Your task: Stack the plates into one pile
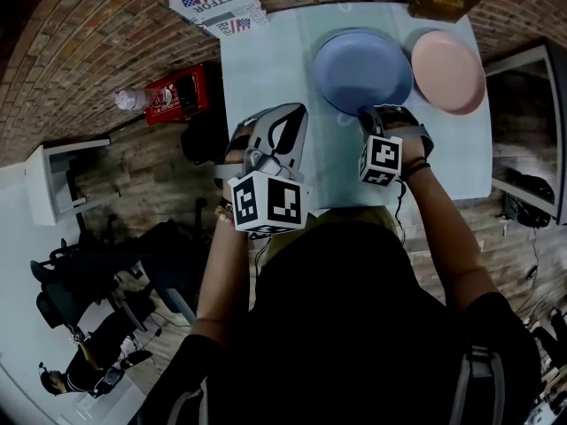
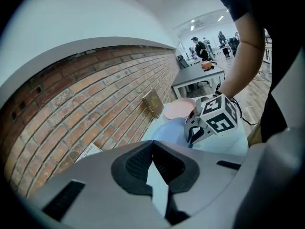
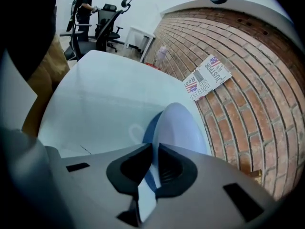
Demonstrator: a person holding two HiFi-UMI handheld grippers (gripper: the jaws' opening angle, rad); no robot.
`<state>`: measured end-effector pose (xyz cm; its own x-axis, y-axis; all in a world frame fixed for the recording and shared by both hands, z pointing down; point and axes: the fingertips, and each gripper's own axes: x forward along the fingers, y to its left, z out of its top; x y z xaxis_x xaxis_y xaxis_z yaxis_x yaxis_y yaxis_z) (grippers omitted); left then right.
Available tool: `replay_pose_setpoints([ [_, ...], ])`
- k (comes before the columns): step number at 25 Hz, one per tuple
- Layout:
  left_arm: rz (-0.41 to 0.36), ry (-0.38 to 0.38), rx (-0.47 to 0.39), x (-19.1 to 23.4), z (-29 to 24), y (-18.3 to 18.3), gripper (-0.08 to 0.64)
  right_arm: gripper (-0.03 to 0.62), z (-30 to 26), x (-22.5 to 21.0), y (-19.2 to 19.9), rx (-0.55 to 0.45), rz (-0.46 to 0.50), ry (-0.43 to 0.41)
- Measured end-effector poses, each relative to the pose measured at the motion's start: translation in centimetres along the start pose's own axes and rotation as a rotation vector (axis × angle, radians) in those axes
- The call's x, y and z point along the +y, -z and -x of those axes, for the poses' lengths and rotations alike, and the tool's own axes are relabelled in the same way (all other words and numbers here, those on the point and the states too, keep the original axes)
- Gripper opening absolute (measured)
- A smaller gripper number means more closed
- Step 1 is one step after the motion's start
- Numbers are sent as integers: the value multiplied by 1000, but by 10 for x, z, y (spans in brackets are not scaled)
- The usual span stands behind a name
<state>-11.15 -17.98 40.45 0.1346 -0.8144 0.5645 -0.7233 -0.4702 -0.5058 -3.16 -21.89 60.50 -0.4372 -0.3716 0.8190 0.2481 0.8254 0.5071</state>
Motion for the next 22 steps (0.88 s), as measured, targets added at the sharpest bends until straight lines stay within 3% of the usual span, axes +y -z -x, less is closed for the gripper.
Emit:
replay_pose_setpoints([
  [6, 7, -3, 4, 4, -2, 2, 21, 46, -11, 3, 0, 7, 14, -35],
  [15, 15, -12, -11, 9, -2, 1, 21, 51, -6, -2, -7, -33, -15, -6],
  [22, 1, -5, -14, 7, -3, -4, 21, 126, -2, 7, -3, -36, -31, -25],
])
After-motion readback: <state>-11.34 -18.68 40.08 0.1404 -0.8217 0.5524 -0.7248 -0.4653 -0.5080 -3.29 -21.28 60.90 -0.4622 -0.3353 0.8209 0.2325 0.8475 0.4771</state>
